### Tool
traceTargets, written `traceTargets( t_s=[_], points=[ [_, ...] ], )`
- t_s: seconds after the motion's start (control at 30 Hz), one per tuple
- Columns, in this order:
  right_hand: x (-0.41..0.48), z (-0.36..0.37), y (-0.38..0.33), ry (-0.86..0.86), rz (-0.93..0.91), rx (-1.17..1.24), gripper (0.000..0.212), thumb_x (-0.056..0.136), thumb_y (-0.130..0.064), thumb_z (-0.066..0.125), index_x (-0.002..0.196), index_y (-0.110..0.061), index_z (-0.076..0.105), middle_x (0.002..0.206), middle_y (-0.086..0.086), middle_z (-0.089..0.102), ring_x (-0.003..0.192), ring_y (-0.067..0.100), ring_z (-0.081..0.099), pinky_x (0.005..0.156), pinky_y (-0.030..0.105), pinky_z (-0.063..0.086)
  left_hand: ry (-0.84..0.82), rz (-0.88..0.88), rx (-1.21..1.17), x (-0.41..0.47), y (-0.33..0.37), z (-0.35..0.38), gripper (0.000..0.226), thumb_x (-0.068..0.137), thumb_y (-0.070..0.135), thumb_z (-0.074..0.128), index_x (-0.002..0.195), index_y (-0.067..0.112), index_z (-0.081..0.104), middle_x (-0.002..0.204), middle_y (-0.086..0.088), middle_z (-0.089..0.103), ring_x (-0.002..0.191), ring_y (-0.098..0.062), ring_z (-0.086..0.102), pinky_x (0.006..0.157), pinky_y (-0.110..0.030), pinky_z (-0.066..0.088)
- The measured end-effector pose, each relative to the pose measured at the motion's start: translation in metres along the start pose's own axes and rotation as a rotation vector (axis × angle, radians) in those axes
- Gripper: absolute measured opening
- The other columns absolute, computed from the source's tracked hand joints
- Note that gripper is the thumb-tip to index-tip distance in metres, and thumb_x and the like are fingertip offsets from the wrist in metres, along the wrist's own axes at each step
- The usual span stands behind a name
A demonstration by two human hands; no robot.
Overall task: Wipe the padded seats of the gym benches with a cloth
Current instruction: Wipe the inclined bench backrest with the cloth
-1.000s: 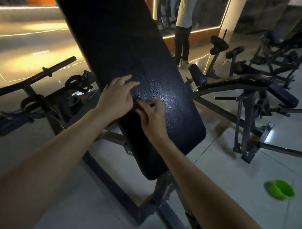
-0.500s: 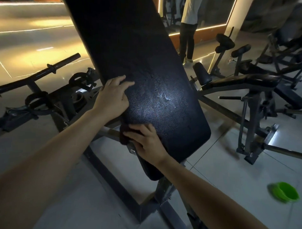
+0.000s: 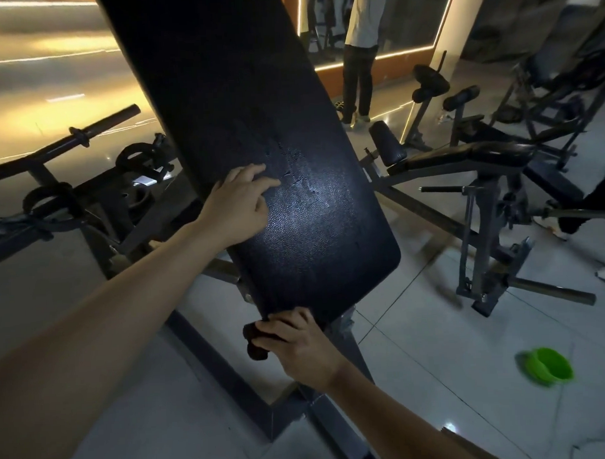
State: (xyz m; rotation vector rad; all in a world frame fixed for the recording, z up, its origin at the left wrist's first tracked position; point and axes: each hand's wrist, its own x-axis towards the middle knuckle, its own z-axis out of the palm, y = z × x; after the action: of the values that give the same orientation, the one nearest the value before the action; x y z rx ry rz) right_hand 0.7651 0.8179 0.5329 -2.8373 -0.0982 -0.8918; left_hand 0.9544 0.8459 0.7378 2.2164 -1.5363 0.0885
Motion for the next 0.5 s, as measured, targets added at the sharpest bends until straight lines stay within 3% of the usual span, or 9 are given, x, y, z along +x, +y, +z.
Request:
traceTargets(
  t_s=[0.1, 0.23, 0.33, 0.5],
  points=[
    [-0.006, -0.010, -0.004, -0.006, -0.003, -0.005, 0.033, 0.084, -0.007, 0.061, 0.112, -0.020, 0.073, 0.124, -0.001, 0.063, 0.114, 0.021, 0.051, 0.094, 0.038, 0.040, -0.096, 0.034, 0.057, -0.001, 0.003, 0.011, 0.047, 0.094, 0.019, 0.049, 0.140, 0.028, 0.050, 0.158, -0.002, 0.028, 0.147, -0.021, 0.017, 0.114, -0.050, 0.021],
    [0.003, -0.026, 0.005, 0.284, 0.293, -0.028, 0.030, 0.090, -0.009, 0.063, 0.117, -0.018, 0.072, 0.124, 0.003, 0.062, 0.111, 0.022, 0.049, 0.099, 0.031, 0.041, -0.170, 0.098, 0.178, -0.006, -0.002, 0.028, 0.048, 0.094, 0.025, 0.052, 0.141, 0.030, 0.049, 0.161, -0.005, 0.022, 0.150, -0.021, 0.011, 0.119, -0.044, 0.010],
    [0.008, -0.019, 0.016, 0.298, 0.334, -0.032, 0.030, 0.093, -0.009, 0.060, 0.120, -0.018, 0.069, 0.128, 0.003, 0.059, 0.114, 0.023, 0.048, 0.102, 0.033, 0.041, -0.102, 0.137, 0.203, -0.012, -0.006, 0.037, 0.044, 0.094, 0.023, 0.052, 0.137, 0.034, 0.055, 0.161, -0.005, 0.022, 0.150, -0.022, 0.011, 0.120, -0.041, 0.004],
    [0.006, -0.014, 0.035, 0.391, 0.398, 0.045, 0.039, 0.086, 0.003, 0.065, 0.120, -0.017, 0.065, 0.126, 0.002, 0.057, 0.113, 0.020, 0.048, 0.098, 0.033, 0.044, -0.016, 0.156, 0.199, -0.013, -0.010, 0.044, 0.043, 0.086, 0.026, 0.048, 0.125, 0.036, 0.065, 0.156, -0.007, 0.035, 0.146, -0.026, 0.023, 0.119, -0.044, 0.009]
  ],
)
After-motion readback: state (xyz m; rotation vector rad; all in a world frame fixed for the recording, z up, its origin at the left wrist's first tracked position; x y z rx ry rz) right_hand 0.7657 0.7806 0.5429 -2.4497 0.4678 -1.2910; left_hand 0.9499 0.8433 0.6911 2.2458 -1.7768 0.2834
